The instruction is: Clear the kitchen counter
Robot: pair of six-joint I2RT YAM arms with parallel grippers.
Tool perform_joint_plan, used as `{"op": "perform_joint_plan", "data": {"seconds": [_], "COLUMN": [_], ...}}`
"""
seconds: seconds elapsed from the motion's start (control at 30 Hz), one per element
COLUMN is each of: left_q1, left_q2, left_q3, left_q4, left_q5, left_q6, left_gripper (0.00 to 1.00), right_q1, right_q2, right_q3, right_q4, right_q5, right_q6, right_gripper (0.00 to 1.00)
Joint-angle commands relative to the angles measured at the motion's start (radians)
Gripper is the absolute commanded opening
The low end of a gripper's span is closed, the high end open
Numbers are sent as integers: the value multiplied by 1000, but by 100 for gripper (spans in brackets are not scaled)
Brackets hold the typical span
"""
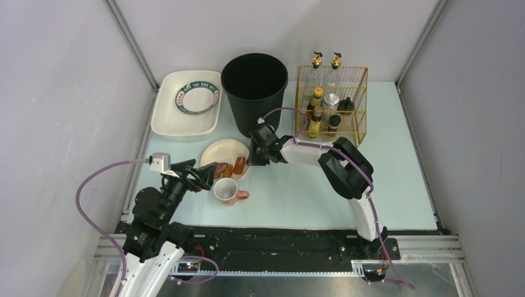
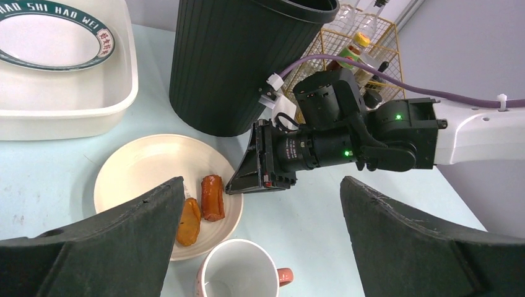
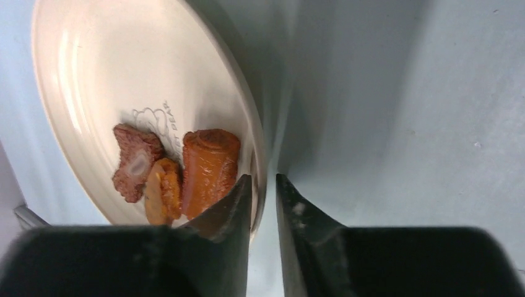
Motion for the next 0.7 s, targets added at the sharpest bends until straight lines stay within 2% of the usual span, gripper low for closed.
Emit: {"op": "perform_joint_plan", "data": {"seconds": [0.0, 0.1, 0.17, 0.67], "left_q1": [2, 2, 2, 1], "left_q2": [14, 25, 30, 43], "left_q3": [8, 9, 10, 10], "left_q4": [26, 26, 26, 25], "left_q5": [17, 26, 30, 35], "left_q6": [-9, -9, -11, -14], "left_gripper": [100, 100, 100, 100], "right_q1": [6, 6, 5, -48], "right_q2": [31, 25, 17, -248], "right_q3": [19, 4, -2, -154], "right_q4": [-19, -12, -11, -70], "right_q5": [5, 4, 6, 87], "right_q6": [14, 12, 8, -113], "right_gripper": [20, 5, 0, 0]}}
